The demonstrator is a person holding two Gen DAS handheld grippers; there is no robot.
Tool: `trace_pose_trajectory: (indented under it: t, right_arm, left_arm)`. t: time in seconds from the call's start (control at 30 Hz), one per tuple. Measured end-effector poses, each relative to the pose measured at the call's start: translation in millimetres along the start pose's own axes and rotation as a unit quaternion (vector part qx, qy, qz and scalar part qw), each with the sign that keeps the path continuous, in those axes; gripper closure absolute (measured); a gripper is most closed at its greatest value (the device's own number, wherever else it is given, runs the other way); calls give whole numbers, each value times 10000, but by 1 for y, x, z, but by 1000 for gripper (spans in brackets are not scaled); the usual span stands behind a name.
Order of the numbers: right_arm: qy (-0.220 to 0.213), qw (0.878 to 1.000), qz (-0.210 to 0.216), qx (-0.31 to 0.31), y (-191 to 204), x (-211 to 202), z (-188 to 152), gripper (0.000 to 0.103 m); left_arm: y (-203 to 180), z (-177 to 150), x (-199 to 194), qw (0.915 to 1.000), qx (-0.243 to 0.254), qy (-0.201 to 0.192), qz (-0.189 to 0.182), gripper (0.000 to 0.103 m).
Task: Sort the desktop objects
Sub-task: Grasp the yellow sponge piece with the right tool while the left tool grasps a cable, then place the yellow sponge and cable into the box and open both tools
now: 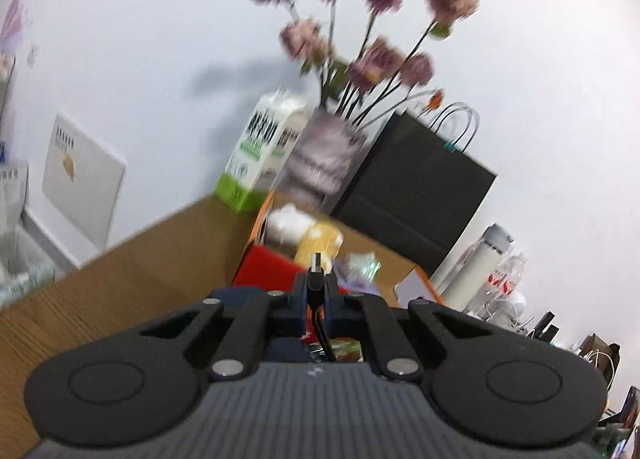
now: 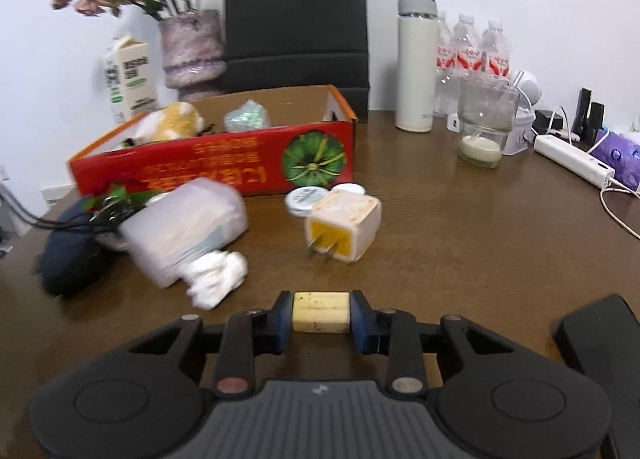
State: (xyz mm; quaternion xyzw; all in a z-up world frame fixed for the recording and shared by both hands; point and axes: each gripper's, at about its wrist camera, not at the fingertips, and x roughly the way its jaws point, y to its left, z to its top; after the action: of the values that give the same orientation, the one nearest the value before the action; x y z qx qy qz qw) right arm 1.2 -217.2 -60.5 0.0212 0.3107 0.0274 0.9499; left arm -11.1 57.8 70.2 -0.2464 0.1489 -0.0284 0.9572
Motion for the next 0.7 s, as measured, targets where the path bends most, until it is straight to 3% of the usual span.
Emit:
trace_pose_trajectory:
  t: [0.37, 0.53, 0.7]
  right_arm:
    - [-933, 9942, 371, -388, 18, -91, 5, 74]
    - [-1176, 9909, 526, -399, 20, -110, 11, 74]
    - [-1303, 9886, 611, -448, 19, -108, 20, 74]
  left_arm:
    - [-40, 13, -68, 9974, 459, -204, -511, 95]
    - [-51, 16, -81, 9956, 669, -335, -571, 95]
    - [-60, 17, -69, 9946, 720, -194, -717, 95]
